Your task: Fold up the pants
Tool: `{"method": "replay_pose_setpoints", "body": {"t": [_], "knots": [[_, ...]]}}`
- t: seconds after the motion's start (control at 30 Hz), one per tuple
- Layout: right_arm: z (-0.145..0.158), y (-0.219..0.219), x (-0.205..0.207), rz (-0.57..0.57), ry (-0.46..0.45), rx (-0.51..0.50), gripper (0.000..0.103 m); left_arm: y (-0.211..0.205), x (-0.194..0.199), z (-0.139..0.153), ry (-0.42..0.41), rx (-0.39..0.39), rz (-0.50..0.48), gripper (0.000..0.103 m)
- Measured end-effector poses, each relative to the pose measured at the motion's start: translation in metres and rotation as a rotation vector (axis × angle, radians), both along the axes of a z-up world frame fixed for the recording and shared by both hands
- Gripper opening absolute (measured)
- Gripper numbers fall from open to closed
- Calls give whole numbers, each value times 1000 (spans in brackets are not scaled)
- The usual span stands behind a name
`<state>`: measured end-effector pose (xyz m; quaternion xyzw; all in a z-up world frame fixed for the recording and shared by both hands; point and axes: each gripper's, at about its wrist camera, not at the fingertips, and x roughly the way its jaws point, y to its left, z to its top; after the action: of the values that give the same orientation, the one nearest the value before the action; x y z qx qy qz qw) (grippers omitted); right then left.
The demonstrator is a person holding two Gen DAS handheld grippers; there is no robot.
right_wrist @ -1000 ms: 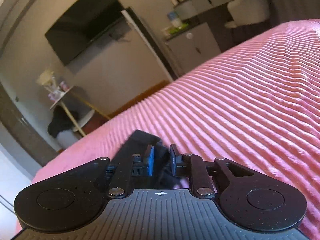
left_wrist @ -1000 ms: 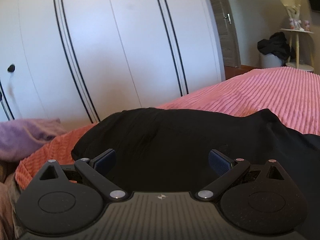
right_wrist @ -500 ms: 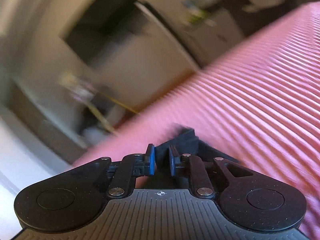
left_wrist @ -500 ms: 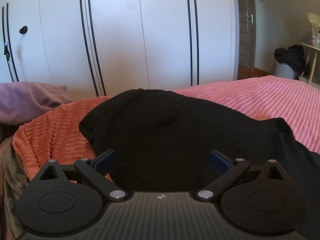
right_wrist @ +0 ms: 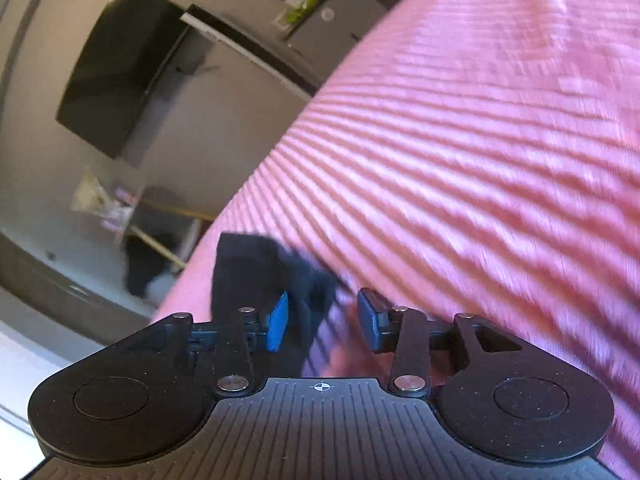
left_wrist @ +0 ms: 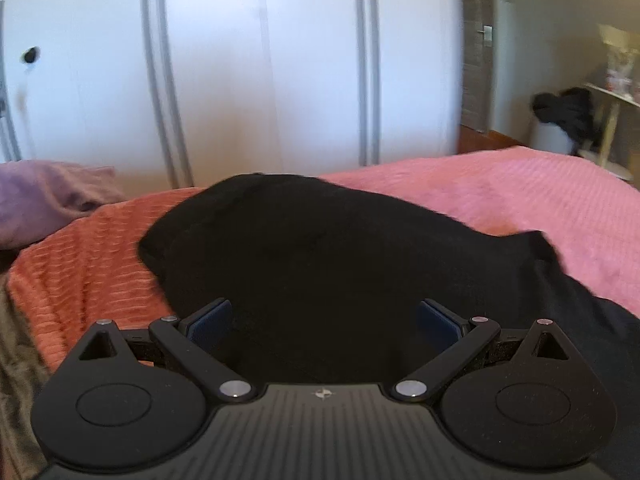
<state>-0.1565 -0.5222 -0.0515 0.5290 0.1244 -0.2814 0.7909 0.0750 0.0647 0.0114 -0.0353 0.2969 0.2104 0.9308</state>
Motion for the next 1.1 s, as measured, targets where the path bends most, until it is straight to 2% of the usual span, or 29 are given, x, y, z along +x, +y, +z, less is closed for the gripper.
{"method": "replay_pose_setpoints", "body": {"t": [0.1,0.17,0.23,0.27,0.33,0.37,0.4,0.43,0.53,0.67,0.7,0.8,0.9,1.0,1.1], "knots": [[-4,-5,7,16,-30,4,52,-27,0,2,-10,28,-122,99],[-8,-8,16,42,-72,32,53,-43,0,-1,-5,4,-199,99],[-12,-11,25,47,-98,36,56,-49,3,-8,14,-89,-244,99],[-14,-13,27,54,-124,49,54,-50,5,-13,26,-162,-249,99],[-18,-14,30,51,-173,101,48,-48,9,-27,60,-308,-250,99],[-21,-18,30,50,-192,133,39,-49,11,-34,84,-342,-240,99],[-25,-23,33,51,-202,165,19,-53,12,-40,101,-317,-233,99],[-29,-25,33,59,-210,193,14,-59,14,-43,118,-254,-246,99],[-31,-21,34,60,-212,165,13,-78,20,-50,172,-73,-295,99],[-25,-11,33,45,-168,138,16,-74,23,-52,162,-73,-291,99],[-19,-9,35,46,-139,127,14,-74,21,-52,160,-76,-287,99],[12,2,45,66,-72,20,10,-72,20,-50,156,-78,-283,99],[59,32,55,124,-102,-118,10,-71,19,-48,148,-96,-280,99],[111,91,72,235,-154,-282,10,-69,13,-45,123,-140,-278,99],[143,165,92,369,-180,-403,10,-64,10,-42,105,-186,-278,99]]}}
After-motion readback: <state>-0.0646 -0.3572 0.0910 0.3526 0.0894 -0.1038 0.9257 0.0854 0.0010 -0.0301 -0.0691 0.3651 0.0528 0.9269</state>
